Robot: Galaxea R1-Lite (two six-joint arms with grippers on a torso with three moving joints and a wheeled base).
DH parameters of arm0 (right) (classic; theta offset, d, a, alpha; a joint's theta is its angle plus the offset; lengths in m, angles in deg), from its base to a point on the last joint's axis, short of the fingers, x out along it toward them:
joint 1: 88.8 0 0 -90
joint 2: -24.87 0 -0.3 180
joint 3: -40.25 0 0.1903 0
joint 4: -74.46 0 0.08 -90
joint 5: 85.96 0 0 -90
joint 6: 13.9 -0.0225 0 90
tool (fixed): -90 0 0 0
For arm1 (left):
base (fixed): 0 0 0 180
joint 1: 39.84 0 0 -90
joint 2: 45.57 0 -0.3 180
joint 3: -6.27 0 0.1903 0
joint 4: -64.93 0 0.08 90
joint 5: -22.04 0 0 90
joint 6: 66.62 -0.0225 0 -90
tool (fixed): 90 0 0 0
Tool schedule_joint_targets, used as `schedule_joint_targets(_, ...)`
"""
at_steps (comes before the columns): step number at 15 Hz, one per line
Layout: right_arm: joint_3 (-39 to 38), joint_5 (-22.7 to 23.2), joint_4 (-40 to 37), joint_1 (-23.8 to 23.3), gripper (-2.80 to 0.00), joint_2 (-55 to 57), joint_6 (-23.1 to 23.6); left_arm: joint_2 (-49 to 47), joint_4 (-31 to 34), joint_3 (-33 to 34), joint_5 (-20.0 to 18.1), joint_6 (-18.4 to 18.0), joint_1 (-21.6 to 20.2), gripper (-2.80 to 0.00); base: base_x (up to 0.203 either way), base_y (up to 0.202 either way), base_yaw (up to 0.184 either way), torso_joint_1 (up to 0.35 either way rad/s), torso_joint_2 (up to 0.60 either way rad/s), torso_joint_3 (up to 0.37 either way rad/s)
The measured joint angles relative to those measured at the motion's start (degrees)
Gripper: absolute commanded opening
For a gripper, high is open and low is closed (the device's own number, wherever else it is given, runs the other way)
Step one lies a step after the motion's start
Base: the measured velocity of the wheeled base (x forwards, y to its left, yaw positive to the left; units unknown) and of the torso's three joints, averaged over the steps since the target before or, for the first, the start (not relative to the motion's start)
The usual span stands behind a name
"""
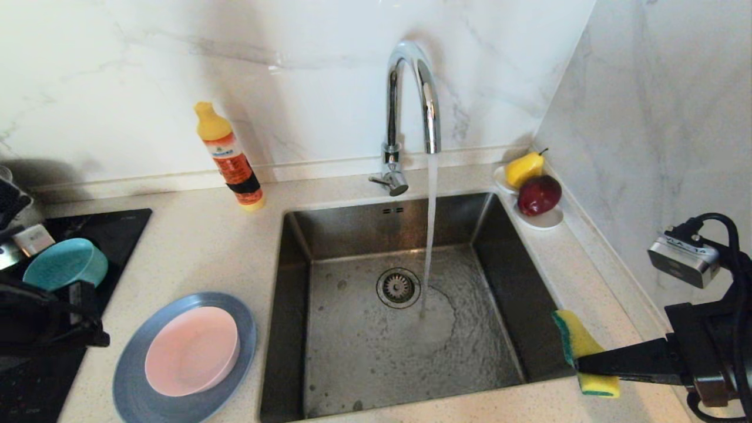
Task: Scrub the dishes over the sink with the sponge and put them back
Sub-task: Wash the bowl
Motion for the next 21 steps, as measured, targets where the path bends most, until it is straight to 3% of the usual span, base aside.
schedule_joint_targets(4, -0.12, -0.17, -0.24, 0.0, -2.8, 0.02, -0.06, 0.29, -7.15, 7.99, 1.32, 0.14, 4.86, 0.0, 0.0, 0.0, 0.0, 0.0, 0.0, 0.0)
schedule_joint_targets(7, -0.75, -0.24, 0.07, -0.09, -2.8, 0.02, -0.11, -1.04, -8.67, 9.79, 1.21, 0.9, 5.27, 0.0, 0.0, 0.0, 0.0, 0.0, 0.0, 0.0)
schedule_joint_targets(11, -1.24, -0.24, 0.06, -0.51, -2.8, 0.02, -0.09, -3.63, -16.13, 13.53, 1.42, 1.16, 5.29, 0.0, 0.0, 0.0, 0.0, 0.0, 0.0, 0.0)
schedule_joint_targets(21, -0.97, -0.26, -0.18, -0.9, -2.8, -0.74, 0.06, -11.18, -24.33, 15.53, 1.32, 3.53, 5.32, 0.0, 0.0, 0.0, 0.0, 0.0, 0.0, 0.0)
